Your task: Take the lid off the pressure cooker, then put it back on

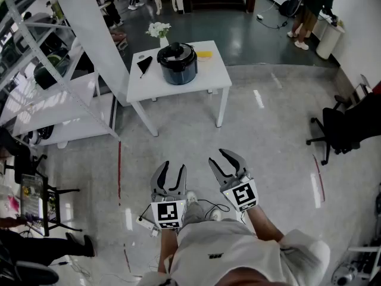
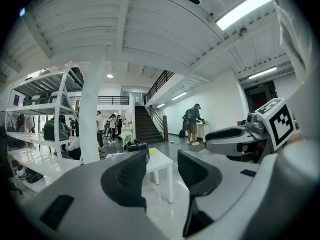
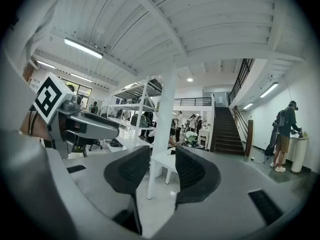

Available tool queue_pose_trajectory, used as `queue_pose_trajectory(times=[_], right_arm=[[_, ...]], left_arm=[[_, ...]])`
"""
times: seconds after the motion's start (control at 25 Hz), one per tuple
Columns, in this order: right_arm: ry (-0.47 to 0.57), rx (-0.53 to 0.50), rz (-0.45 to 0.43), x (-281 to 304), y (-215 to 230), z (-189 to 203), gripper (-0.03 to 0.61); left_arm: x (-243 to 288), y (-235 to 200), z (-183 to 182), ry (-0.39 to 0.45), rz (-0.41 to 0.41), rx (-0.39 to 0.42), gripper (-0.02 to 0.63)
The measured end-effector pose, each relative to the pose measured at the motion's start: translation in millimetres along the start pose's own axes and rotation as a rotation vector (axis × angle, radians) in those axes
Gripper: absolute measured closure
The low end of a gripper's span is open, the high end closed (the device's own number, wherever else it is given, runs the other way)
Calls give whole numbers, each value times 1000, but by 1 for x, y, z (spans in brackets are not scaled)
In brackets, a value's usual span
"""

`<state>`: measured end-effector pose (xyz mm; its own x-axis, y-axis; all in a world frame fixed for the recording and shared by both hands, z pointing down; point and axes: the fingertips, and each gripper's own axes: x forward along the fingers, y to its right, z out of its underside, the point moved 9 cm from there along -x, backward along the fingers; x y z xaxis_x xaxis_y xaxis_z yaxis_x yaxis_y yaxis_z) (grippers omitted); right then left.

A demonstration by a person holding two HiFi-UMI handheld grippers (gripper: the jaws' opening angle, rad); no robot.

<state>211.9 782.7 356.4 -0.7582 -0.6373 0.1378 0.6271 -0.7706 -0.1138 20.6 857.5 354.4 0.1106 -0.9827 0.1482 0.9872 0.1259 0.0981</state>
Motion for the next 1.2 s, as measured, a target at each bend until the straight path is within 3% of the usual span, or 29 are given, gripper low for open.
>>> queue_pose_trajectory(times=[0.24,0.44,0.88,1.2], right_arm=[[6,17,-25,4,16,15,436],[-7,43,-42,41,35,19,435],[-40,50,3,152,71,10,436],[-68,18,50,213,84,13,436]], left_arm=[[16,8,0,5,-1,6,402],[56,-7,5,3,11,6,408],[149,-91,7,-10,40,-6,414],[203,-145,5,-4,107,-4,416]])
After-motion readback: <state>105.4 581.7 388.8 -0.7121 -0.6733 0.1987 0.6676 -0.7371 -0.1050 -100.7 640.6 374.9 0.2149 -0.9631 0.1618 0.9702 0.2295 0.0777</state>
